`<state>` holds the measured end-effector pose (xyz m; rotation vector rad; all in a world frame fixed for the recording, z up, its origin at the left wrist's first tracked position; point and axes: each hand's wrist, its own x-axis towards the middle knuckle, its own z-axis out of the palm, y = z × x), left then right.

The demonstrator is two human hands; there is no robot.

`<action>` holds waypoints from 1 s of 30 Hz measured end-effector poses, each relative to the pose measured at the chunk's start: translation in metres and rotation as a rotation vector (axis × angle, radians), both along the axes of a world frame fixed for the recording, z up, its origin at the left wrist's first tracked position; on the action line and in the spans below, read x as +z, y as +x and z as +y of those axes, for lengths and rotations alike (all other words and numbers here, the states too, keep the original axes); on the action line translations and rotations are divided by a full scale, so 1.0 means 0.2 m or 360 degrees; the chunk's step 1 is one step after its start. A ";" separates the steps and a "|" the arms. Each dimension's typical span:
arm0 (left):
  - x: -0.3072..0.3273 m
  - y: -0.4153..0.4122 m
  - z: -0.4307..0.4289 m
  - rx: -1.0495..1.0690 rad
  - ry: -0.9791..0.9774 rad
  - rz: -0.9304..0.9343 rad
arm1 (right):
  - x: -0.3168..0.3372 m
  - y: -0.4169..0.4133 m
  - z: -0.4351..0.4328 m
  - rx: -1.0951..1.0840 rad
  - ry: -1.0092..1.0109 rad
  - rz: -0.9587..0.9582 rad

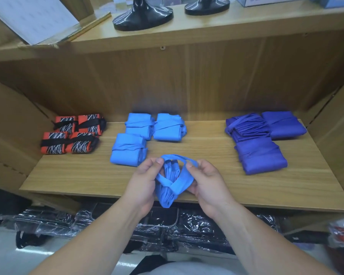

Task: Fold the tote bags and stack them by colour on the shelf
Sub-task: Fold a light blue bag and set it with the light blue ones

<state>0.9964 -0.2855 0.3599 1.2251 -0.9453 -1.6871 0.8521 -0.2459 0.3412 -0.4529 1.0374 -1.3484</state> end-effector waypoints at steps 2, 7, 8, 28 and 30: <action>0.00 0.00 0.01 0.0024 0.0037 0.0085 | -0.02 0.03 0.00 0.0069 0.0038 0.0030; 0.01 0.01 0.02 0.0051 0.0040 0.0158 | -0.01 0.07 -0.02 0.0088 0.0080 0.0095; 0.00 0.01 0.03 0.0043 0.0025 0.0130 | 0.00 0.07 -0.02 0.0081 0.0090 0.0111; -0.07 -0.07 0.08 0.0309 -0.0327 -0.0565 | -0.06 0.10 -0.04 -0.0038 0.0091 0.0354; -0.06 -0.09 0.08 0.0314 -0.0304 -0.0556 | -0.08 0.11 -0.03 -0.0096 0.0070 0.0414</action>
